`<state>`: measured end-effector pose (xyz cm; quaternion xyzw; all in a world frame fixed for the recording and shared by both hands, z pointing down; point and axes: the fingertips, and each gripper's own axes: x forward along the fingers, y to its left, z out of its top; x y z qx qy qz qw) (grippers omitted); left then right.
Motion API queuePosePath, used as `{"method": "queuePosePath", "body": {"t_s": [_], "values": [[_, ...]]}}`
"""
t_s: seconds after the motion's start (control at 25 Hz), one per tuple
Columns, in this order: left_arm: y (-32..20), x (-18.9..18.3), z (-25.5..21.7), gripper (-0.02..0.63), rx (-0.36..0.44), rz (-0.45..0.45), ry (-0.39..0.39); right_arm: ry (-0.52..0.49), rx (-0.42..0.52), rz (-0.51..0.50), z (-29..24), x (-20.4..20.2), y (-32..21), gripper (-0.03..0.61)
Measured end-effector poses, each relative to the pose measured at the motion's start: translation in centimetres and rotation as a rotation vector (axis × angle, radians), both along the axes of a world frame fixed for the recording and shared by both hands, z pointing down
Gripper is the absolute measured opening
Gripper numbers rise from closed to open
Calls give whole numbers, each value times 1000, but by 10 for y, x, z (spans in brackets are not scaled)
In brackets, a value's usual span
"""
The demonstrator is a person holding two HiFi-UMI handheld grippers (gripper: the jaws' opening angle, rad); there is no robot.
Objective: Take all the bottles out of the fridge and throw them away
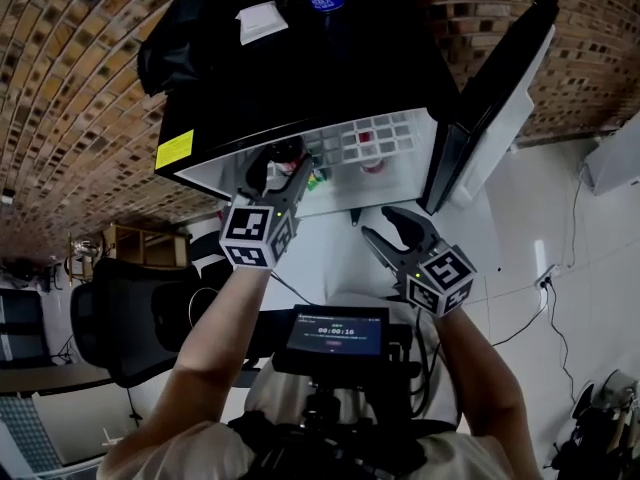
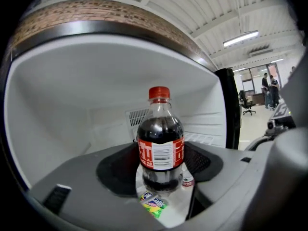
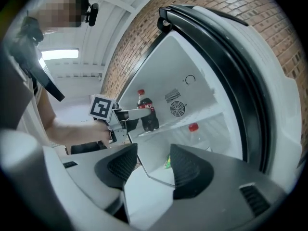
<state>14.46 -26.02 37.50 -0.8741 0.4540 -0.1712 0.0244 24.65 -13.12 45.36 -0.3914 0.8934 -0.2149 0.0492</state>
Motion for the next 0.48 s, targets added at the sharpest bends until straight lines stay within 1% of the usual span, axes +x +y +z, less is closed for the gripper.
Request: {"method": "queuePosePath", "body": {"t_s": [0.04,0.12,0.2,0.32,0.4,0.48], "values": [[6,1,-1,300,4,17,-1,9,5,-7,0,-3,0,198],[19,0,-1,300,3,39,22,32,17,-24,-1,-9,0,198],[30,-5,-2,299,-2,52,62,48,26,-43,-2,-16,1,198],[49,-10,-5,301,-31,73,121,63,28,-68,-2,-25,2,198],[56,-20,2,301,-38,87,153,67,25,-82,-1,-31,3,198],[63,-34,11,301,-46,91,165,70,21,-98,-1,-40,5,198]]}}
